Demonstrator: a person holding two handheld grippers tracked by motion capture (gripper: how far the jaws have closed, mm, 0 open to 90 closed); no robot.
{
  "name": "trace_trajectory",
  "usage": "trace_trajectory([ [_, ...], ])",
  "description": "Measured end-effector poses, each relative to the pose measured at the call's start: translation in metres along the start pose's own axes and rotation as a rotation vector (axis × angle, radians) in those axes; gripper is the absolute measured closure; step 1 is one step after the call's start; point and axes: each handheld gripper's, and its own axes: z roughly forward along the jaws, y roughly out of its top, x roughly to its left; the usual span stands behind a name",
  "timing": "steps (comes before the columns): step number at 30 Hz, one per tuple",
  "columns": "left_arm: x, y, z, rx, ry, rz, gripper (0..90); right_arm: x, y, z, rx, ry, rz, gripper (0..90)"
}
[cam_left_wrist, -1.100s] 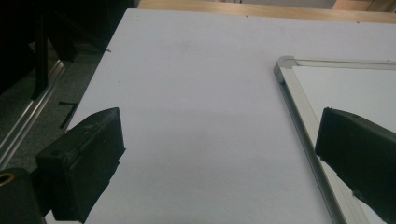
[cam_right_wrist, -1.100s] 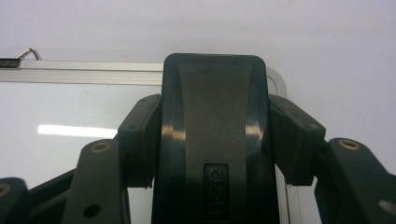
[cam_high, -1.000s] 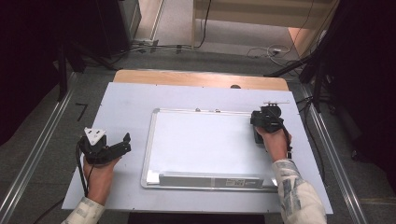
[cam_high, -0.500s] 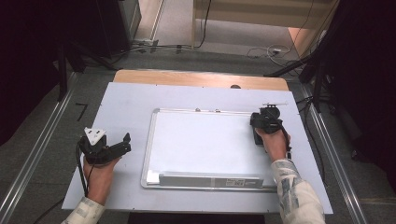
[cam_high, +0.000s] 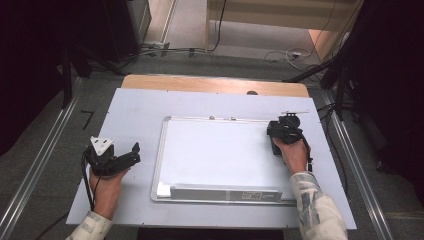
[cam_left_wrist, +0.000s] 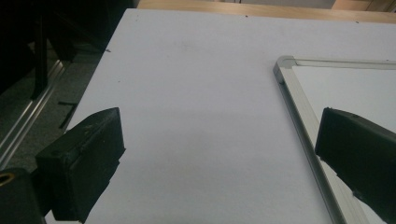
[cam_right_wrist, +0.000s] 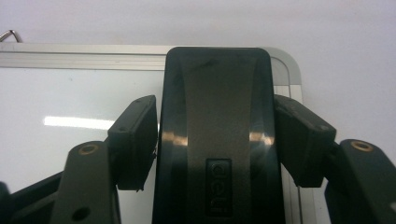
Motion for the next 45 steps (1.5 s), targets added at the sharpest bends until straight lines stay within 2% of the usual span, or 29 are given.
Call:
trace_trajectory([
  [8, 0.000, 0.000, 0.000, 0.001, 0.002, 0.000, 1.6, -0.001, -0.001, -0.011, -0.053, 0.028, 0.011, 29.7],
  [13, 0.000, 0.000, 0.000, 0.001, 0.002, 0.001, 1.6, -0.003, -0.003, -0.019, -0.083, 0.058, 0.003, 24.9],
  [21, -0.001, 0.000, 0.000, -0.001, 0.001, 0.000, 1.6, -0.002, -0.008, -0.032, -0.133, 0.098, -0.009, 23.8],
  [29, -0.001, 0.000, 0.001, -0.001, 0.004, 0.001, 1.6, -0.001, -0.015, -0.042, -0.162, 0.131, -0.035, 22.6],
  [38, -0.001, 0.000, 0.001, 0.001, 0.005, 0.002, 1.6, -0.001, -0.022, -0.056, -0.203, 0.167, -0.043, 22.2],
  [45, -0.001, 0.000, 0.001, 0.001, 0.005, 0.002, 1.6, -0.003, -0.028, -0.061, -0.204, 0.179, -0.051, 22.3],
])
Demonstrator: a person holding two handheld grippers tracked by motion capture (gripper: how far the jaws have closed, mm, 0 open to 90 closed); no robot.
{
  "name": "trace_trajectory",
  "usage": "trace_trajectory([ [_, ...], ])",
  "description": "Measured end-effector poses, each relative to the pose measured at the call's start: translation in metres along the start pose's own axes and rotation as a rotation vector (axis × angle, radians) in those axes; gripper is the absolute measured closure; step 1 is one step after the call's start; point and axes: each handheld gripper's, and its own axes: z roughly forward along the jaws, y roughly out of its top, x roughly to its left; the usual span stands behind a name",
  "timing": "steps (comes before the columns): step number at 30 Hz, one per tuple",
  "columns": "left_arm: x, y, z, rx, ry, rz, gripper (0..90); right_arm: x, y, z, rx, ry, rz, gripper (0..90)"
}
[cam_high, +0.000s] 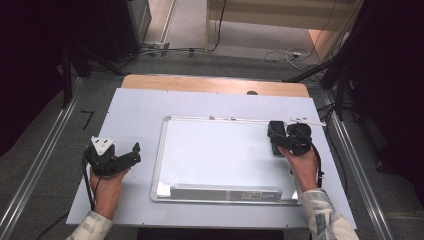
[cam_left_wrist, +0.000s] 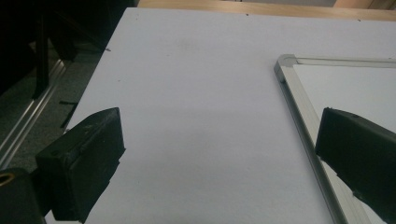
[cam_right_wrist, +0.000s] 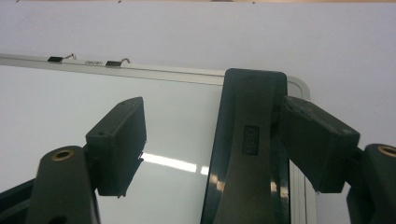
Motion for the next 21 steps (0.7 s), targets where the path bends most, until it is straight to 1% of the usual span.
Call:
trace_trajectory([
  [5, 0.000, 0.000, 0.000, 0.002, 0.001, -0.001, 1.6, -0.001, -0.004, -0.007, -0.009, 0.015, 0.000, 22.3],
  [13, 0.000, 0.000, 0.000, 0.001, 0.001, -0.001, 1.6, 0.000, -0.009, -0.020, -0.025, 0.035, -0.028, 21.3],
  [14, 0.000, 0.000, 0.000, 0.001, 0.001, -0.001, 1.6, 0.000, -0.010, -0.021, -0.027, 0.039, -0.023, 21.2],
  [21, 0.000, 0.000, 0.000, 0.001, 0.002, -0.003, 1.6, -0.003, -0.015, -0.029, -0.037, 0.047, -0.032, 20.6],
])
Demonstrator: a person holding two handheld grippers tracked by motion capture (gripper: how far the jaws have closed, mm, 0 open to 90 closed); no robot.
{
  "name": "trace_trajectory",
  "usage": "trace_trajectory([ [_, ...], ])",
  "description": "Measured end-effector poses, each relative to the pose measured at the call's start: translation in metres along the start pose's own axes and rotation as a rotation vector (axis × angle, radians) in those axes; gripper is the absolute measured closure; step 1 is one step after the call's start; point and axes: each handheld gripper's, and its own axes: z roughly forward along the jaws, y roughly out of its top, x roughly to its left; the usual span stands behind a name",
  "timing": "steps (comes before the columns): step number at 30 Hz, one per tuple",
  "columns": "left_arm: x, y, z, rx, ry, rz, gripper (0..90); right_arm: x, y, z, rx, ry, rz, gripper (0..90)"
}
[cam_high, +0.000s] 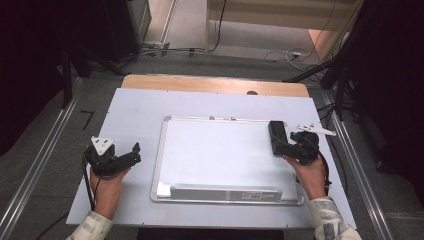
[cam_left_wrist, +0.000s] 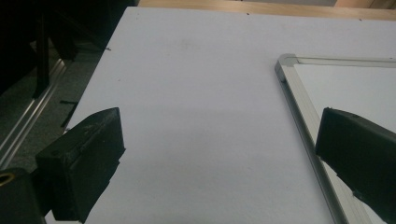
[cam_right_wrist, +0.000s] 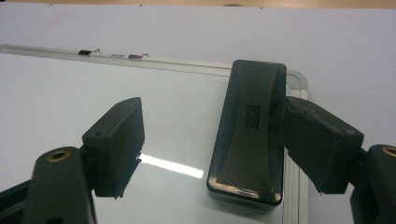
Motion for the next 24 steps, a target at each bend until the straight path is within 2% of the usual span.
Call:
trace_trajectory([
  [24, 0.001, 0.000, -0.001, 0.001, -0.002, 0.000, 1.6, -0.023, -0.021, -0.026, 0.002, -0.030, 0.023, 20.1],
])
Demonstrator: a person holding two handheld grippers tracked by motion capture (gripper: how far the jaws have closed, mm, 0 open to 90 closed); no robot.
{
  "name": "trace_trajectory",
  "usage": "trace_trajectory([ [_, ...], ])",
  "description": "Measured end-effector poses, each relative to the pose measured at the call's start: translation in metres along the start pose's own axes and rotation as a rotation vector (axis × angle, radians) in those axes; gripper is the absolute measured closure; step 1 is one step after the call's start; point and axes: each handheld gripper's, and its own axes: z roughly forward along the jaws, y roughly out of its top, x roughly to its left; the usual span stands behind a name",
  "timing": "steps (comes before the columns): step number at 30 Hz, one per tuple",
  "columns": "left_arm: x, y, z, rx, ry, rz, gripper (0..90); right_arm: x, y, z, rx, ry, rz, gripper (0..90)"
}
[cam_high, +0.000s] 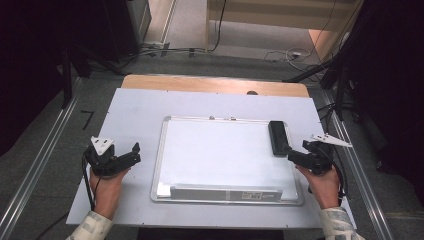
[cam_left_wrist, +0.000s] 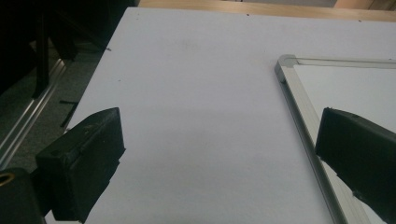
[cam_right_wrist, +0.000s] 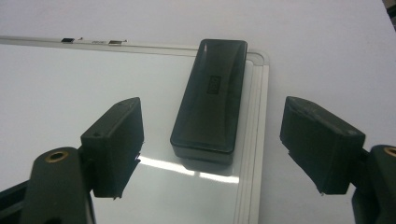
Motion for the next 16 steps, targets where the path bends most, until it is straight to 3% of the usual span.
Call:
trace_trajectory([
  [16, 0.001, 0.000, 0.001, 0.005, -0.003, -0.009, 1.6, -0.022, -0.016, -0.017, -0.010, -0.043, 0.021, 17.6],
])
